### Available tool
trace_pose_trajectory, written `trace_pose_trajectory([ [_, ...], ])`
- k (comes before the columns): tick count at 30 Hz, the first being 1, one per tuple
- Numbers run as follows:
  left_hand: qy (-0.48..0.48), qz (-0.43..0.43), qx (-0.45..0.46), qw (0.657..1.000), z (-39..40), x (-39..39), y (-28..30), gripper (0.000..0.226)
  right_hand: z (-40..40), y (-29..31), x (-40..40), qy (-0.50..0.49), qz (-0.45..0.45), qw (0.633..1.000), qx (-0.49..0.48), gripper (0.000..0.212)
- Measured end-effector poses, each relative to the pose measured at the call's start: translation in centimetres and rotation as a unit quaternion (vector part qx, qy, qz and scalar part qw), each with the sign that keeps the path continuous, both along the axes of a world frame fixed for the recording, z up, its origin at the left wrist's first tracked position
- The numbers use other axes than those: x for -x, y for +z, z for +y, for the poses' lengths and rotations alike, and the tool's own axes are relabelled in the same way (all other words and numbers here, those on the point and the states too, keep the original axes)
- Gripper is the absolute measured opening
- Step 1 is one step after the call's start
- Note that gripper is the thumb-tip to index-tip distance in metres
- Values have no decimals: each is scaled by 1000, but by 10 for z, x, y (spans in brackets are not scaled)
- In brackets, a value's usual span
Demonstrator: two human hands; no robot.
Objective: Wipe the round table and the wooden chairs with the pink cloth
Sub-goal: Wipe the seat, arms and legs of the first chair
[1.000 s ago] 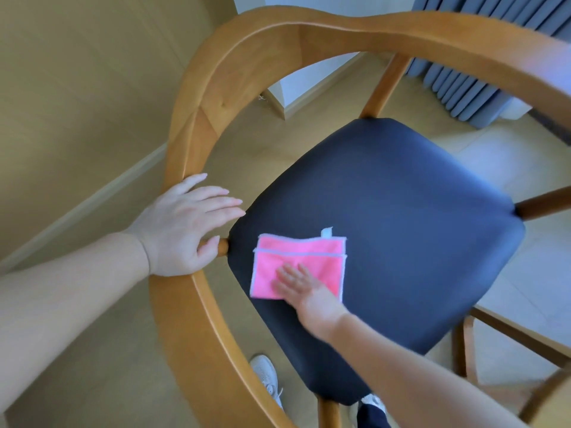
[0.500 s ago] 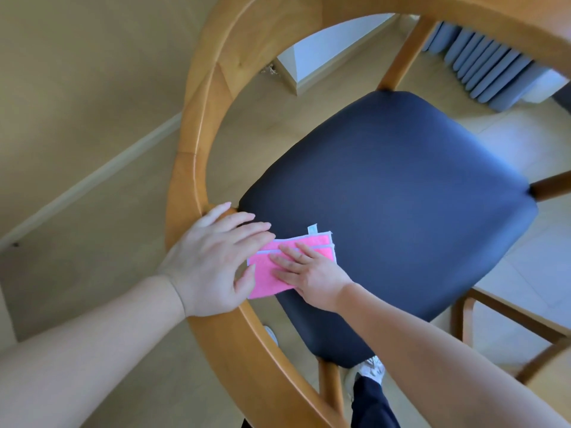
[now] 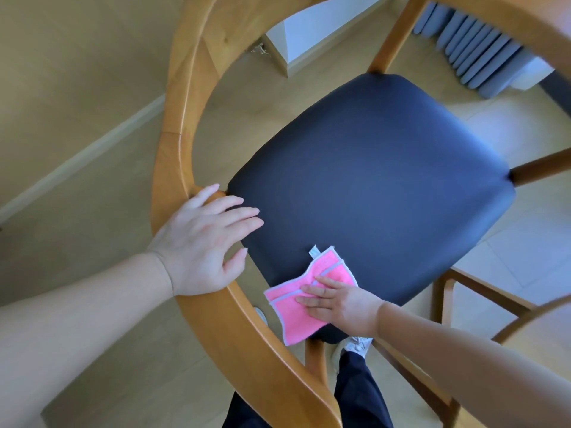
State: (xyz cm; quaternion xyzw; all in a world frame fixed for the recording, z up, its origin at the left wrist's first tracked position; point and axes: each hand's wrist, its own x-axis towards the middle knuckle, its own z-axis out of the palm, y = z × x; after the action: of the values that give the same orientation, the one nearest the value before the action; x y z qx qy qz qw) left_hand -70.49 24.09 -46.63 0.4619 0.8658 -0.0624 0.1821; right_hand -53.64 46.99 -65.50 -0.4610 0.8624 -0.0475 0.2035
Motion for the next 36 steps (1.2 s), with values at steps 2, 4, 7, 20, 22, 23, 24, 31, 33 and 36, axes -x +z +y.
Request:
trace_pose_trajectory([
  [2, -21, -11, 4, 1000, 4, -10, -1, 52, 9, 2, -15, -10, 18, 1000, -2, 57],
  [4, -50, -28, 2, 998, 8, -22, -3, 50, 15, 0, -27, -14, 25, 1000, 12, 62],
  [7, -56, -29, 11, 998, 12, -27, -2, 51, 18, -1, -30, -16, 51, 998, 40, 60],
  [20, -54, -27, 17, 998, 13, -26, -6, 54, 76, -3, 62, -286, -5, 953, 103, 61],
  [22, -52, -27, 20, 998, 13, -25, -6, 55, 89, -6, 83, -362, -18, 926, 101, 66],
  [23, -52, -28, 23, 998, 14, -25, -6, 55, 92, -8, 92, -392, -12, 914, 104, 70],
  [24, -51, -30, 27, 998, 14, -25, -6, 55, 92, -9, 100, -421, -5, 901, 106, 72],
  [31, -48, -32, 39, 998, 14, -23, -5, 55, 63, -19, 95, -505, 32, 854, 124, 76],
  [33, -48, -32, 46, 997, 13, -22, -5, 55, 56, -20, 85, -491, 27, 861, 128, 75],
  [36, -45, -36, 57, 997, 14, -22, -6, 55, 43, -20, 63, -470, 22, 871, 140, 72],
])
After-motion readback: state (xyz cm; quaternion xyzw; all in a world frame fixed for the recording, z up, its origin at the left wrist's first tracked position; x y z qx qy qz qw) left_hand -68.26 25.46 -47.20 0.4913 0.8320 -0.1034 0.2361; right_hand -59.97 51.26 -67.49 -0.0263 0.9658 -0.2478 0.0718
